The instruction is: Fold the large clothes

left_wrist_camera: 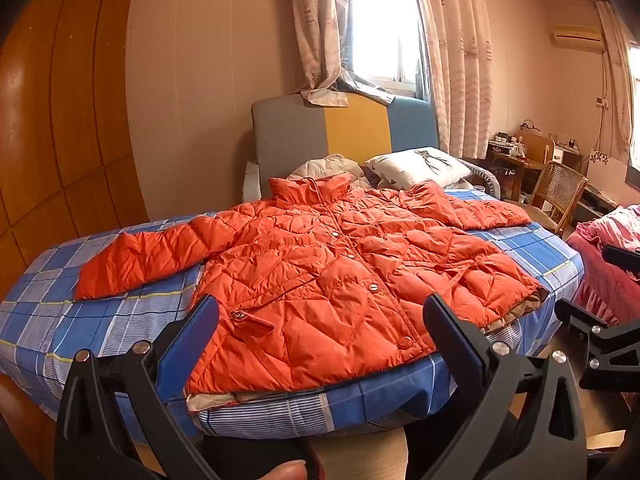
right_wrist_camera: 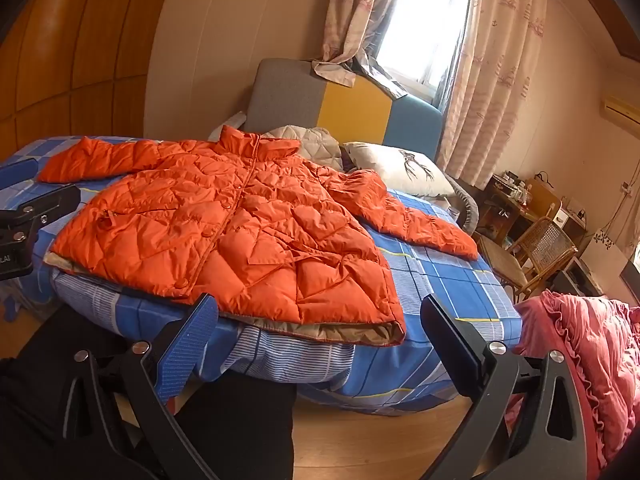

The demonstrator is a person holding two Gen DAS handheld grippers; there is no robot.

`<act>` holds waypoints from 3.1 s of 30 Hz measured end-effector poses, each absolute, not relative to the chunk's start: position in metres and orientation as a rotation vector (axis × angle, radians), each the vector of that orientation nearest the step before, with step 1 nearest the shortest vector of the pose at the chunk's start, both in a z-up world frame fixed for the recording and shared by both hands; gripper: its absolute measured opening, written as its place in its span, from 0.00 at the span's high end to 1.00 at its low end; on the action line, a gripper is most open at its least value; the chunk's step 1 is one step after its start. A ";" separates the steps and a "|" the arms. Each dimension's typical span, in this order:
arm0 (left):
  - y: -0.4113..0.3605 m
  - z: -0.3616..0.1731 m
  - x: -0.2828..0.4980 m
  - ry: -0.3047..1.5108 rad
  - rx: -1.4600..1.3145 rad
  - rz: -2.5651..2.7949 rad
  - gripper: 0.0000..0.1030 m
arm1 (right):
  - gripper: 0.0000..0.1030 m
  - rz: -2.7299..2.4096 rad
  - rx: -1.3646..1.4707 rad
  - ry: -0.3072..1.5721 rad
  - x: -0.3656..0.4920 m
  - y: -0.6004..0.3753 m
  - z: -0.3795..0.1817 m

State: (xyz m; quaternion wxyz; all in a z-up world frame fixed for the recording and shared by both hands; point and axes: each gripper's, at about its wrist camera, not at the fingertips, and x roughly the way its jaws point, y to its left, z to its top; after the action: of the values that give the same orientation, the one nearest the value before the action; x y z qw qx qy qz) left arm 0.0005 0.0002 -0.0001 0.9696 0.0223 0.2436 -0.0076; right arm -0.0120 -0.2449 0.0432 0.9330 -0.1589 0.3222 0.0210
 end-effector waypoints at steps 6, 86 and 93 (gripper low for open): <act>0.001 0.000 0.000 0.488 0.044 -0.011 0.02 | 0.03 0.044 -0.325 0.662 -0.012 -0.245 0.043; 0.059 -0.063 0.139 0.755 -0.108 0.082 0.02 | 0.03 -0.187 -0.084 0.992 0.190 -0.347 -0.044; 0.064 -0.074 0.194 0.800 -0.087 0.132 0.02 | 0.07 -0.382 0.030 1.088 0.292 -0.418 -0.078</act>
State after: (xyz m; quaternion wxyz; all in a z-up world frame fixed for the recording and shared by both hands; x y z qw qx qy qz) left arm 0.1940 0.0637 -0.0744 0.9181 -0.0424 0.3889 0.0643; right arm 0.2920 -0.4182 -0.0780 0.8382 0.0141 0.5144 -0.1808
